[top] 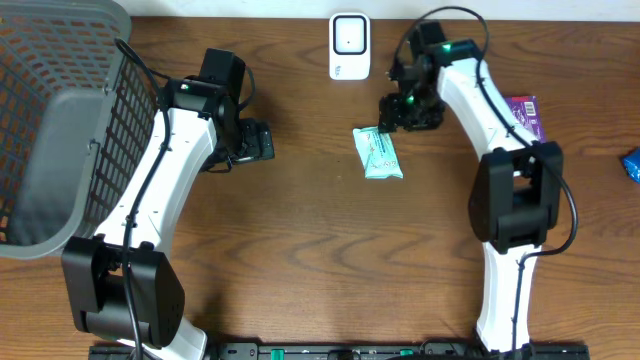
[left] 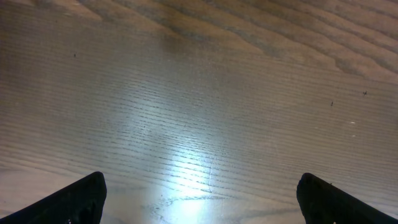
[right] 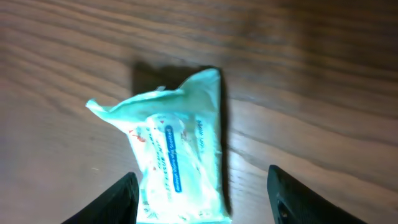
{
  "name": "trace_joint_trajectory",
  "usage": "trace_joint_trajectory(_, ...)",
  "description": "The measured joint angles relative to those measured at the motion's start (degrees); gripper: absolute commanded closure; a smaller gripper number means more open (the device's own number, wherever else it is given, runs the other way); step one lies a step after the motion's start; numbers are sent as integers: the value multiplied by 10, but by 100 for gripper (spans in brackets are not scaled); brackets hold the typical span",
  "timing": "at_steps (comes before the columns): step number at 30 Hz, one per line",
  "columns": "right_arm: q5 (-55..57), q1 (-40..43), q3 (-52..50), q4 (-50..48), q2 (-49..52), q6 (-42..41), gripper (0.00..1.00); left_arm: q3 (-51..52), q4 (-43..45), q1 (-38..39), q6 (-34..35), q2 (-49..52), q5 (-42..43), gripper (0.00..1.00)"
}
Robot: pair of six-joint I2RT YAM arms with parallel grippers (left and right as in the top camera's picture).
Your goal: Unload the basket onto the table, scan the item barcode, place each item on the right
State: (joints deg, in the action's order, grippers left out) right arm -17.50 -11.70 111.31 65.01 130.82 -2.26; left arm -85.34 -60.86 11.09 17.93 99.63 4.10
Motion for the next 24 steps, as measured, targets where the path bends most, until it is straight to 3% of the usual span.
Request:
trace_joint_trajectory(10,-155,32,-127,-104,0,20,46,0,0,0,0,0,0,2)
trace_joint_trajectory(13,-189,40,-153,-131,-4,23,61,0,0,0,0,0,0,2)
trace_joint_trajectory(16,-204,43,-180,-158,-8,26,84,0,0,0,0,0,0,2)
trace_joint_trajectory(17,-213,43,-188,-166,-8,24,97,0,0,0,0,0,0,2)
trace_joint_trajectory(24,-238,35,-204,-182,-15,-10,99,0,0,0,0,0,0,2)
